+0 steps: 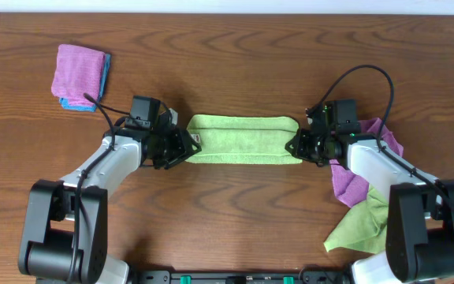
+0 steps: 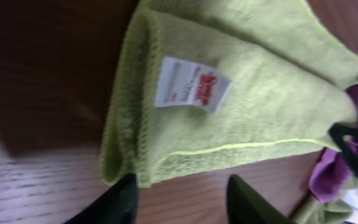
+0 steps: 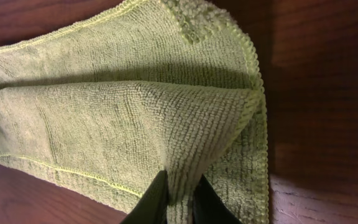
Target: Fold the cloth
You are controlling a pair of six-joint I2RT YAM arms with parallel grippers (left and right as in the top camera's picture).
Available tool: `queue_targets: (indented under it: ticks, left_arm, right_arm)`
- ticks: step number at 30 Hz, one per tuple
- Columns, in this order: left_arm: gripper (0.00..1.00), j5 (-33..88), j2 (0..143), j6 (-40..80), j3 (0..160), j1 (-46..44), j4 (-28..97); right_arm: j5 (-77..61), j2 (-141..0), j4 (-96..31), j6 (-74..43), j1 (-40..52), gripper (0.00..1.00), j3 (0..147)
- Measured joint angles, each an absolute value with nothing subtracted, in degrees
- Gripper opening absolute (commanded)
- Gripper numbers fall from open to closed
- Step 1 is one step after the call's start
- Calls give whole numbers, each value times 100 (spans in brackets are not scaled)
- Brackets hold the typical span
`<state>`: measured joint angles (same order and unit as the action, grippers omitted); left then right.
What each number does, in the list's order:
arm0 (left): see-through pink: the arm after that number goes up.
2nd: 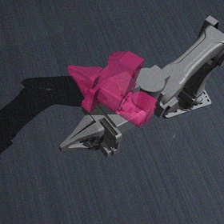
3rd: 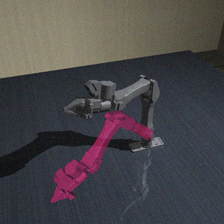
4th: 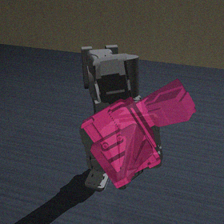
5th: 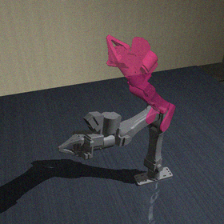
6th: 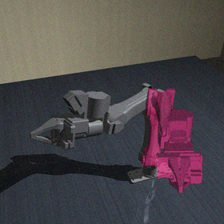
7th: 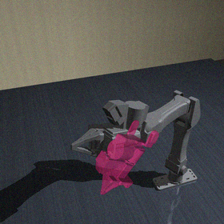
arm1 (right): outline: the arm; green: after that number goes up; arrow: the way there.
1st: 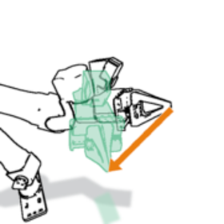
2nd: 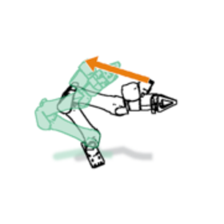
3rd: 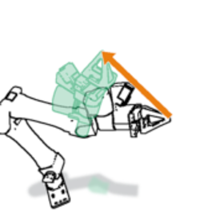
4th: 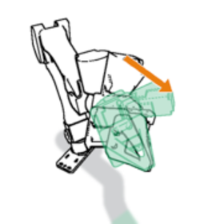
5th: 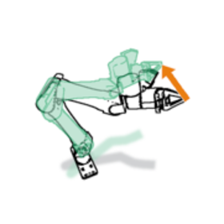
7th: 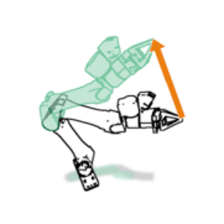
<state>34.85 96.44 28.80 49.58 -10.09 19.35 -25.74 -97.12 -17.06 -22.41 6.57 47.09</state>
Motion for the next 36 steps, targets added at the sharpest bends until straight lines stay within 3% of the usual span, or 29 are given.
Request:
queue_targets:
  ticks: [2,4,6,11,27,36]
  left_arm:
    - [22,3411,9644,2886,4960,-1020,1929]
    - [18,3361,9644,2877,4960,-1020,1920]
    - [24,3310,9644,2864,4960,-1024,1914]
    - [28,3212,9644,2867,4960,-1024,1916]
    - [26,2921,9644,2895,4960,-1133,1717]
    - [20,2842,9644,2980,4960,-1197,1684]
  right_arm:
    - [-2574,-9712,-1706,-2239,657,10,4709]
    - [-2574,-9712,-1706,-2241,657,9,4709]
    - [-2574,-9712,-1708,-2241,657,9,4709]
    - [-2580,-9712,-1706,-2239,657,9,4709]
    - [-2598,-9712,-1691,-2241,657,8,4711]
    - [-2617,-9712,-1684,-2241,657,7,4709]
